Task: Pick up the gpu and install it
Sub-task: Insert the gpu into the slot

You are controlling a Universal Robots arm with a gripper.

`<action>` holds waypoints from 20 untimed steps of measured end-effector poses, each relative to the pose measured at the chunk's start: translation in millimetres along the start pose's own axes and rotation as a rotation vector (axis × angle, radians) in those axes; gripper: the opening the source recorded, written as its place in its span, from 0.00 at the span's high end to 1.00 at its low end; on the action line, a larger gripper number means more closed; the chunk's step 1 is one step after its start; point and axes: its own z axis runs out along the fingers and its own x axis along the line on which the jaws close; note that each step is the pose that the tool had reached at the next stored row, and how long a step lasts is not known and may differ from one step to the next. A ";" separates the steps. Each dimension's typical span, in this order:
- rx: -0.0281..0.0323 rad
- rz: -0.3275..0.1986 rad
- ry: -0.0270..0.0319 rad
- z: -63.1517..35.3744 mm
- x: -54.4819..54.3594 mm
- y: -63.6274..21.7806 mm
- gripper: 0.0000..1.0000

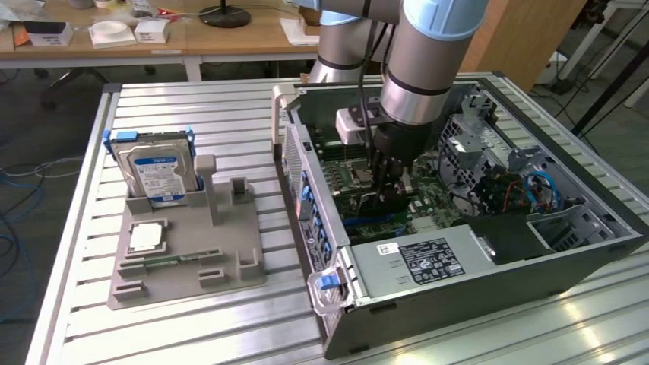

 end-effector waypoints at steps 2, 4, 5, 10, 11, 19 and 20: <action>0.0001 0.000 0.0000 1.0 0.0 0.0 0.74; 0.0000 0.000 0.0000 2.1 0.0 0.1 0.74; -0.0001 0.000 0.0001 2.4 0.0 0.1 0.74; 0.0000 0.000 0.0000 2.4 0.0 0.1 0.74; 0.0000 0.000 0.0000 2.4 0.0 0.0 0.74; 0.0001 0.000 0.0000 3.2 0.0 0.0 0.74; 0.0000 0.000 0.0001 3.6 0.0 0.1 0.74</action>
